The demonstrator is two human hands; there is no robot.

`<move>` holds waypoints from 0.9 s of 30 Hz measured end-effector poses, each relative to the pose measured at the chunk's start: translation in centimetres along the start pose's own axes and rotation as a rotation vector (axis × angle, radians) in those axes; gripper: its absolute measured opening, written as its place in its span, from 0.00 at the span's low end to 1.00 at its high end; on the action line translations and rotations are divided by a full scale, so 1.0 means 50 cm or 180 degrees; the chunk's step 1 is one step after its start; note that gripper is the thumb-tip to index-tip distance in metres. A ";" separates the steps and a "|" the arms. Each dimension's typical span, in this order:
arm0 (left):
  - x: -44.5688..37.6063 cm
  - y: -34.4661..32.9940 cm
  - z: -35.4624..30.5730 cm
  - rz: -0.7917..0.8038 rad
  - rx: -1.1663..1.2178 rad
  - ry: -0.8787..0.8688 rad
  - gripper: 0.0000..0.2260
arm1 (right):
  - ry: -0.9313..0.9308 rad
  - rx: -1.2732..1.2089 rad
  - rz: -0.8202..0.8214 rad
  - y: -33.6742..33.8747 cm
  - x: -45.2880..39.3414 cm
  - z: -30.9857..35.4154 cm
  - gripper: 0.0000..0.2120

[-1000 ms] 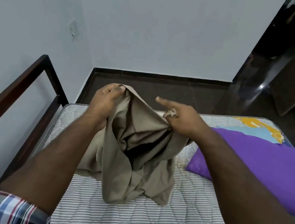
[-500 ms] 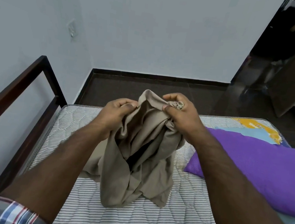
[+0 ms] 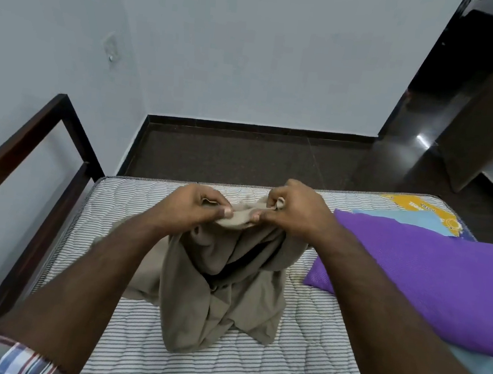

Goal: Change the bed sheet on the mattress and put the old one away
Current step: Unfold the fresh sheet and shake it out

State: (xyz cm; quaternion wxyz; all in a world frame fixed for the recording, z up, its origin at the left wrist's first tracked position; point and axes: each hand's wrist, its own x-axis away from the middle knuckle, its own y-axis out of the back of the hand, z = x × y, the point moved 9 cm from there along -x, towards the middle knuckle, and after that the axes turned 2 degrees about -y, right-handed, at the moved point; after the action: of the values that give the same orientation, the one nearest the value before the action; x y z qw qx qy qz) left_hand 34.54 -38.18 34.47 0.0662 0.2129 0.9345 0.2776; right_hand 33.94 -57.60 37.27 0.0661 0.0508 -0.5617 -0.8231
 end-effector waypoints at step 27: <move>0.067 -0.009 0.086 -0.0466 0.1282 0.0489 0.15 | -0.0470 -0.1716 -0.1911 0.169 -0.007 -0.097 0.05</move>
State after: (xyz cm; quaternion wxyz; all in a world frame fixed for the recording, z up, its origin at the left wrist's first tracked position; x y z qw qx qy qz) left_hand 32.40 -34.97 30.58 -0.0291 0.1317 0.9863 0.0953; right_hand 35.47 -65.05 43.37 -0.2066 0.1341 -0.2893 -0.9250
